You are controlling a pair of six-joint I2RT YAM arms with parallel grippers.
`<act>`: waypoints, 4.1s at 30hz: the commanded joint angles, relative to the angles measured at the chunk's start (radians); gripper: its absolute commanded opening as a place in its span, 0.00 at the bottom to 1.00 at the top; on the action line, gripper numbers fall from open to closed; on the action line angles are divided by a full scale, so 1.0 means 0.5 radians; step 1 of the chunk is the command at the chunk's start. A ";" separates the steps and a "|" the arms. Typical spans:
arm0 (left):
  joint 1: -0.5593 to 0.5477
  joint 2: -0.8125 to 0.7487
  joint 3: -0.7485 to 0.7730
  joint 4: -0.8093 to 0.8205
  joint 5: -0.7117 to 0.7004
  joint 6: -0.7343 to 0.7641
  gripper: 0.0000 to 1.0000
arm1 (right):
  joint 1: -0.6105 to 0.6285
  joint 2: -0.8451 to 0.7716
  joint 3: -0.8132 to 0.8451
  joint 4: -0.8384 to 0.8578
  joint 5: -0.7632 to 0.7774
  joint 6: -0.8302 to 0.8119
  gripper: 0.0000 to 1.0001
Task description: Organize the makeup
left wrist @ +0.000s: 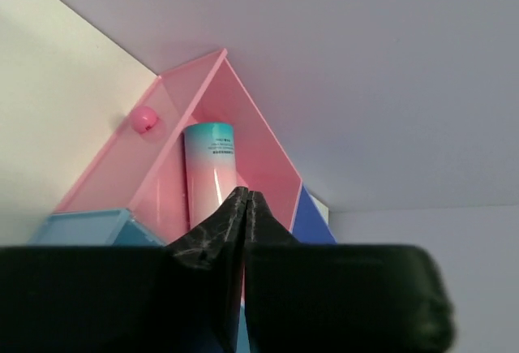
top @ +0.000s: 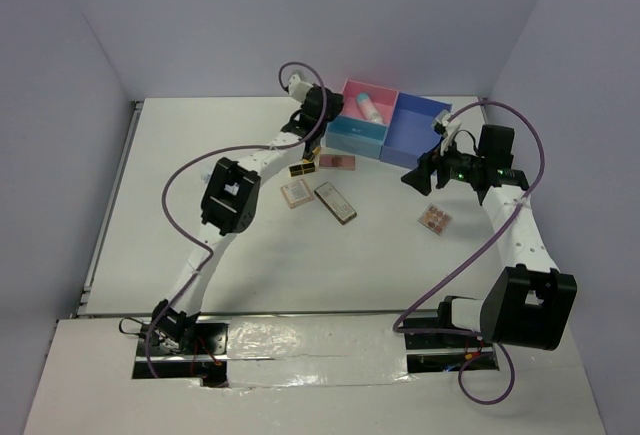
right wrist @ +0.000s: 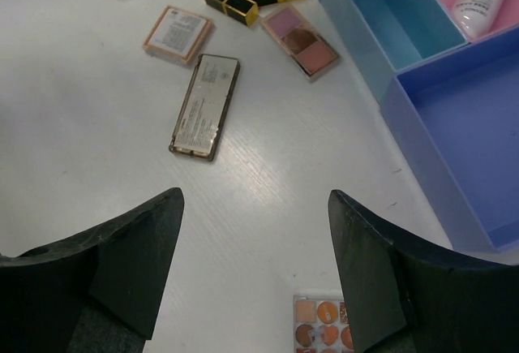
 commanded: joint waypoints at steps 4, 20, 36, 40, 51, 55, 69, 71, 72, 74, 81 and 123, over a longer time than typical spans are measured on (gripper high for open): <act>0.053 -0.764 -0.464 0.280 0.148 0.859 0.01 | 0.112 -0.003 0.113 -0.292 -0.140 -0.371 0.81; 0.402 -2.817 -2.105 -0.818 0.347 1.701 0.98 | 1.308 0.809 0.885 -0.513 0.633 0.178 0.86; 0.464 -3.956 -2.591 -1.622 0.072 1.198 0.99 | 1.956 2.003 2.175 -0.256 0.983 0.878 0.91; 0.464 -4.076 -2.600 -1.760 0.022 1.109 0.99 | 1.981 2.242 2.454 -0.191 1.133 0.893 0.91; 0.464 -4.288 -2.652 -1.935 -0.024 0.940 0.99 | 2.049 2.564 2.687 0.030 1.471 0.829 0.83; 0.464 -4.297 -2.667 -1.954 -0.021 0.904 0.99 | 2.082 2.635 2.774 0.002 1.456 0.823 0.82; 0.464 -4.313 -2.701 -1.945 -0.002 0.842 0.99 | 2.113 2.736 2.804 0.002 1.532 0.899 0.77; 0.464 -4.310 -2.701 -1.948 0.004 0.839 0.99 | 2.125 2.742 2.816 -0.001 1.584 0.887 0.76; 0.464 -4.313 -2.701 -1.948 0.010 0.836 0.99 | 2.141 2.746 2.816 -0.001 1.596 0.872 0.75; 0.464 -4.316 -2.698 -1.942 0.013 0.833 0.99 | 2.150 2.749 2.820 0.002 1.618 0.863 0.73; 0.464 -4.322 -2.667 -1.969 0.022 0.812 0.99 | 2.178 2.779 2.869 -0.025 1.646 0.823 0.60; 0.464 -4.537 -2.842 -1.884 0.086 0.649 0.99 | 2.058 2.234 2.329 0.039 0.729 0.522 0.11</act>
